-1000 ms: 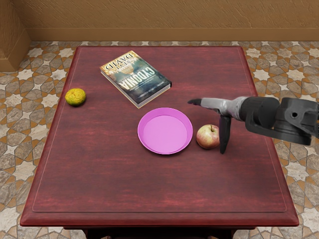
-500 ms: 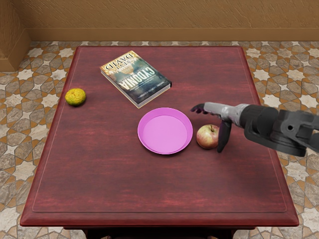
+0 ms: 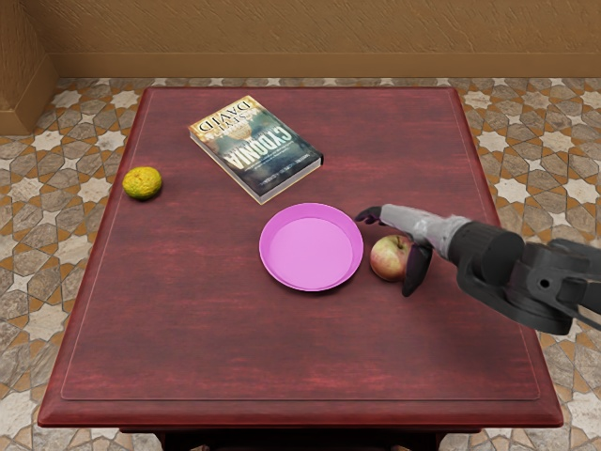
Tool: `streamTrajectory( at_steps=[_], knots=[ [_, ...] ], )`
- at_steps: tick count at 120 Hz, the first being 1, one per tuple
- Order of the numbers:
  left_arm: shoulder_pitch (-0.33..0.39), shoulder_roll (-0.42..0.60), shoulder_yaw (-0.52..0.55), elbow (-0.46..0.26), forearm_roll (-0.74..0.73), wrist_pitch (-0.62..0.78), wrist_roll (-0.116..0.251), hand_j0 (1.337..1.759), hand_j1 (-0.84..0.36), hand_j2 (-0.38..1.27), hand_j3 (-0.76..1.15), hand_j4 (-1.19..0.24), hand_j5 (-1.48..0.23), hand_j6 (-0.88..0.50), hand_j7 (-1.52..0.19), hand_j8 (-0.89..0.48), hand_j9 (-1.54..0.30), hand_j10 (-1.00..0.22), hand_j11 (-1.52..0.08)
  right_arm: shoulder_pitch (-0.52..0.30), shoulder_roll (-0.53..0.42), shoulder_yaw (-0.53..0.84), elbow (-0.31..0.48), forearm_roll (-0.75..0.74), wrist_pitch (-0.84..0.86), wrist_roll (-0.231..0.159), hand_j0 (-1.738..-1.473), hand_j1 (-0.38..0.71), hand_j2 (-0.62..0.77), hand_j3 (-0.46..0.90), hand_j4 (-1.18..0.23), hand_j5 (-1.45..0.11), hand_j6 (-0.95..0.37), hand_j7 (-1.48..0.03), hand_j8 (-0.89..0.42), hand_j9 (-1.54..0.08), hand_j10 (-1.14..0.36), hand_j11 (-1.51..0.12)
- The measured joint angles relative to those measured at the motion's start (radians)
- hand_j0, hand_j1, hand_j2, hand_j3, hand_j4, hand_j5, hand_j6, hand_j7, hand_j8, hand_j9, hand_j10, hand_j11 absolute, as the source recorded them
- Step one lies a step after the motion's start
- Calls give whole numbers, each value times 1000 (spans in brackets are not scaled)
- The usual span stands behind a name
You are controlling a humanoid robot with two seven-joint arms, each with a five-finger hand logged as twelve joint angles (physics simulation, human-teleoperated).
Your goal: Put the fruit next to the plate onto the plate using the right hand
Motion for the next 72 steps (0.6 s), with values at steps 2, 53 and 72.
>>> streamTrajectory(
  at_steps=[2, 53, 72],
  knots=[
    [0, 0, 0, 0, 0, 0, 0, 1658, 339, 2, 0, -9, -11, -9, -11, -9, -11, -9, -11, -3, 0, 2, 2, -4, -1, 0, -1658, -132, -34, 0, -185, -237, -187, -236, -186, -237, -184, -237],
    [0, 0, 0, 0, 0, 0, 0, 1658, 339, 2, 0, -9, -11, -9, -11, -9, -11, -9, -11, -46, -4, 10, 8, -50, -46, 0, -1658, -127, -35, 0, -190, -243, -192, -243, -191, -243, -189, -243],
    [0, 0, 0, 0, 0, 0, 0, 1658, 339, 2, 0, -9, -11, -9, -11, -9, -11, -9, -11, -52, -3, 11, 6, -59, -50, 0, -1658, -88, -41, 0, -222, -285, -224, -285, -223, -285, -222, -285]
  ],
)
